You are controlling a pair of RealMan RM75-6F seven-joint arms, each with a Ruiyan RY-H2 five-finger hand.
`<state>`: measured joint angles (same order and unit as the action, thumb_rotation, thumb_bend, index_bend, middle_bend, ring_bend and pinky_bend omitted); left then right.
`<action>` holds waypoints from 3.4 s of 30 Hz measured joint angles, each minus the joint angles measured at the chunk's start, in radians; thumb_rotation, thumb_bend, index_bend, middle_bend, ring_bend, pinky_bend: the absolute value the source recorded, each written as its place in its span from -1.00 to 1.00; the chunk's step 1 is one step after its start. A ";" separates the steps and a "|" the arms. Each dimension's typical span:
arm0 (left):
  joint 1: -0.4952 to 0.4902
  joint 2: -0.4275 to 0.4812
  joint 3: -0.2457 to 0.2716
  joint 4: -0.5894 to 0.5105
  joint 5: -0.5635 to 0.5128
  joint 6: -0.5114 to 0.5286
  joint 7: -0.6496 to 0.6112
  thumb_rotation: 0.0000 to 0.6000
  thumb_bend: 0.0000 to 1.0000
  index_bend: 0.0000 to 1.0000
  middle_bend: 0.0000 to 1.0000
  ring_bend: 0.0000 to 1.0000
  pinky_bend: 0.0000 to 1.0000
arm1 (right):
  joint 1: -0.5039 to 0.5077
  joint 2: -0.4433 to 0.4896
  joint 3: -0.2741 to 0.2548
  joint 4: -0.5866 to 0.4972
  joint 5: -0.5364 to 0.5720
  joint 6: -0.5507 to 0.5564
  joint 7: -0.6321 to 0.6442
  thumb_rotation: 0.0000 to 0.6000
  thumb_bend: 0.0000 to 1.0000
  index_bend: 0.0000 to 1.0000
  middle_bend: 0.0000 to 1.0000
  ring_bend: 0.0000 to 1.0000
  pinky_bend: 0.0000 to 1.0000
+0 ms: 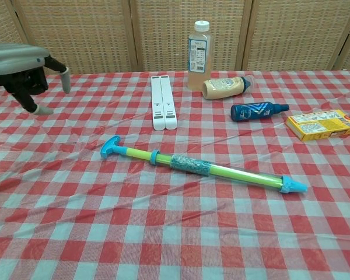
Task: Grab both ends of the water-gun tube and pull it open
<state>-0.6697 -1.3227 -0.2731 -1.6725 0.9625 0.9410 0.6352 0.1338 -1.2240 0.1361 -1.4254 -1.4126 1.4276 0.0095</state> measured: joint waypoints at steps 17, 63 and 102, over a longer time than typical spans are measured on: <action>-0.204 -0.161 0.051 0.124 -0.230 -0.036 0.147 1.00 -0.45 -0.11 0.79 0.67 0.44 | 0.014 -0.008 0.005 0.033 0.036 -0.046 0.028 1.00 -0.83 -0.90 -1.00 -1.00 -1.00; -0.383 -0.399 0.162 0.367 -0.402 -0.064 0.188 1.00 0.08 0.38 0.81 0.70 0.44 | 0.020 -0.006 0.013 0.060 0.054 -0.065 0.099 1.00 -0.83 -0.89 -1.00 -1.00 -1.00; -0.154 -0.092 0.086 0.009 -0.147 0.226 -0.091 1.00 0.21 0.75 0.90 0.78 0.54 | 0.052 0.008 0.041 -0.099 -0.013 0.005 0.013 1.00 -0.81 -0.54 -0.50 -0.54 -0.77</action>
<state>-0.8240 -1.4152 -0.1870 -1.6637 0.8159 1.1672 0.5447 0.1856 -1.2164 0.1768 -1.5248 -1.4251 1.4321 0.0229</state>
